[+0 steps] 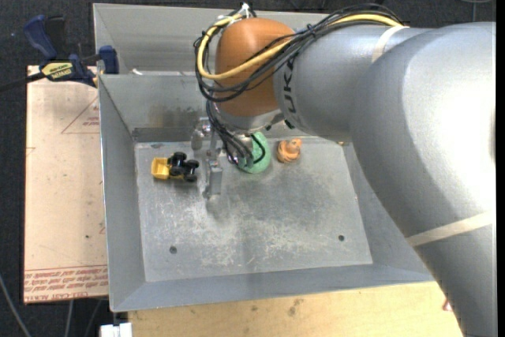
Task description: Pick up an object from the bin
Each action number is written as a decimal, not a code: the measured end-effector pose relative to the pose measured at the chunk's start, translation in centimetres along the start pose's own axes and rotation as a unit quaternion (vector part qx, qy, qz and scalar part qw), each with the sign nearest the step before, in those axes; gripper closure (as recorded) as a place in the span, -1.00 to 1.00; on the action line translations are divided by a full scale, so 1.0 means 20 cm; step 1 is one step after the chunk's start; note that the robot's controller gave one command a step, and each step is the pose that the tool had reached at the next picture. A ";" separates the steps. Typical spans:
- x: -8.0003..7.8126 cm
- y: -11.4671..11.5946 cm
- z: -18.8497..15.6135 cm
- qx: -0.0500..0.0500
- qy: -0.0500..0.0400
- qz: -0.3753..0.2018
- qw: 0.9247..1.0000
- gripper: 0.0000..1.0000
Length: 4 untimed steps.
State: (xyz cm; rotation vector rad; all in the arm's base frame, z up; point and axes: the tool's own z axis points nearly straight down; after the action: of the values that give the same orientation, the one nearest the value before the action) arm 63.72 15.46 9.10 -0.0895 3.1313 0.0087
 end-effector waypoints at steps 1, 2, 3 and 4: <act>-0.05 -0.01 0.11 0.002 0.003 0.001 1.000 -1.00; -0.05 0.13 0.10 0.001 0.003 -0.122 0.993 1.00; -0.05 0.12 0.10 0.001 0.003 -0.122 0.993 1.00; -0.05 0.13 0.10 0.001 0.003 -0.122 0.993 1.00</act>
Offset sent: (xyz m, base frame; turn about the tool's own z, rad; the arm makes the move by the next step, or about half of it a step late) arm 0.0076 0.0249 -0.0210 -0.2460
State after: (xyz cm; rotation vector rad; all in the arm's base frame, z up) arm 64.55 18.03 7.11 -0.4707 3.1025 0.0029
